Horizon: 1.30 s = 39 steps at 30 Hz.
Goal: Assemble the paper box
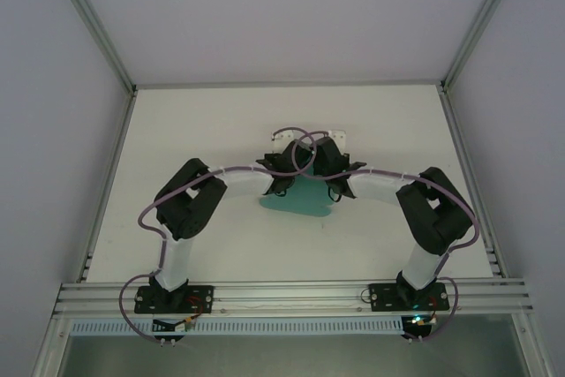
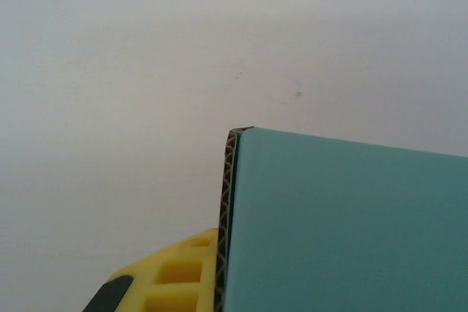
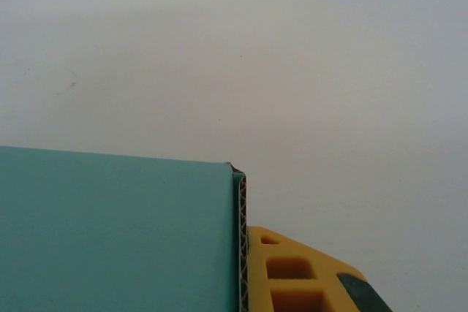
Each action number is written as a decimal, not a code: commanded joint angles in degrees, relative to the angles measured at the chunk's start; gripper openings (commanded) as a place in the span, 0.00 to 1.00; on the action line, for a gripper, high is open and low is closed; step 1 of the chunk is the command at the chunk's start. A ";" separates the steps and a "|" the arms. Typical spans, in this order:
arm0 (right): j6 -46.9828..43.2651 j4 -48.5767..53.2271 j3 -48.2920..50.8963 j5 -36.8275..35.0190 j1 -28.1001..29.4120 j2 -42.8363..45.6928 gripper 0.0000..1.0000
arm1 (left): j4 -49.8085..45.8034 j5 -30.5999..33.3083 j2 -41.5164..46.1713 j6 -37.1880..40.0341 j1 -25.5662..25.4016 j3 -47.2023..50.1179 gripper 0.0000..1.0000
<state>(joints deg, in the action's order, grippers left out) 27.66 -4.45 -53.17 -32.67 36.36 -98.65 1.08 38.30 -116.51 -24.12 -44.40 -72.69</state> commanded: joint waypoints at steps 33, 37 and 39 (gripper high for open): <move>-1.20 8.36 0.07 -5.19 -0.20 1.70 0.00 | -12.53 -0.78 -2.15 -0.22 5.99 0.78 0.00; -1.96 9.13 -0.36 -5.85 -0.26 1.72 0.00 | -15.34 5.45 -2.32 0.83 5.91 1.70 0.00; -1.99 9.39 -0.48 -6.09 -0.28 1.71 0.00 | -15.46 7.41 -2.40 1.56 5.86 2.67 0.00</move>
<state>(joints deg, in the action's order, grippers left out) 26.55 -2.04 -53.80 -33.78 36.91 -98.63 -2.81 31.88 -115.44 -22.41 -42.41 -72.95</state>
